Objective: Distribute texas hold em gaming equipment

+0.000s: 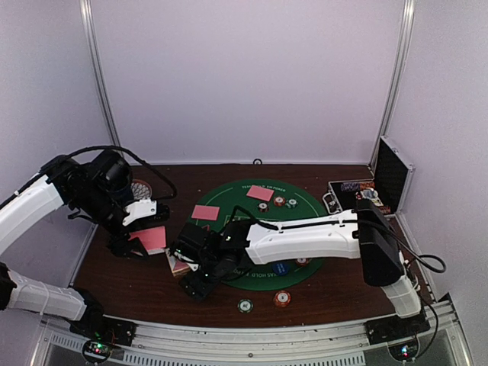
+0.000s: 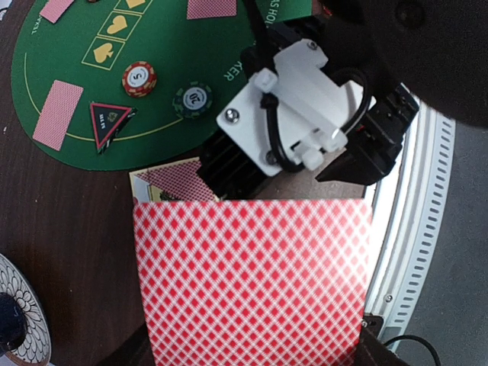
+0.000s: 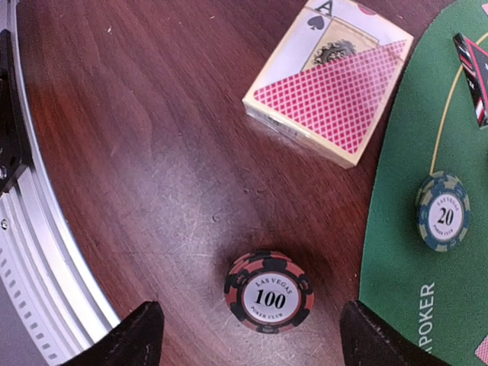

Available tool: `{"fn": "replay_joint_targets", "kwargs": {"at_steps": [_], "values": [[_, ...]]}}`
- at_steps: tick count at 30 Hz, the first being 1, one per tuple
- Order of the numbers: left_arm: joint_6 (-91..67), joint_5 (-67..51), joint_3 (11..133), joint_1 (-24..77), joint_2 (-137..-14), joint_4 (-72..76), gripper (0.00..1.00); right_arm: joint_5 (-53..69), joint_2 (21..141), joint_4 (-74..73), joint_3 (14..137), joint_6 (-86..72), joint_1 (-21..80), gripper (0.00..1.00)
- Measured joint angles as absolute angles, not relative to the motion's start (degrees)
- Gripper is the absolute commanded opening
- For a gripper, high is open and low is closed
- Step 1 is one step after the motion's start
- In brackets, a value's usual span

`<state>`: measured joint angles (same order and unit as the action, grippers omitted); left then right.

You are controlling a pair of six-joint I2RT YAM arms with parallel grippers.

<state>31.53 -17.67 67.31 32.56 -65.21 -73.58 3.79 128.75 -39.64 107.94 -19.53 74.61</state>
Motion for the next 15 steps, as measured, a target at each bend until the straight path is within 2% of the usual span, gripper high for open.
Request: {"fn": "replay_joint_targets", "kwargs": {"at_steps": [15], "values": [[31.55, -17.72, 67.31, 32.56, -65.21, -73.60, 0.00, 3.88, 133.56, -41.39, 111.50, -18.02, 73.63, 0.65]]}}
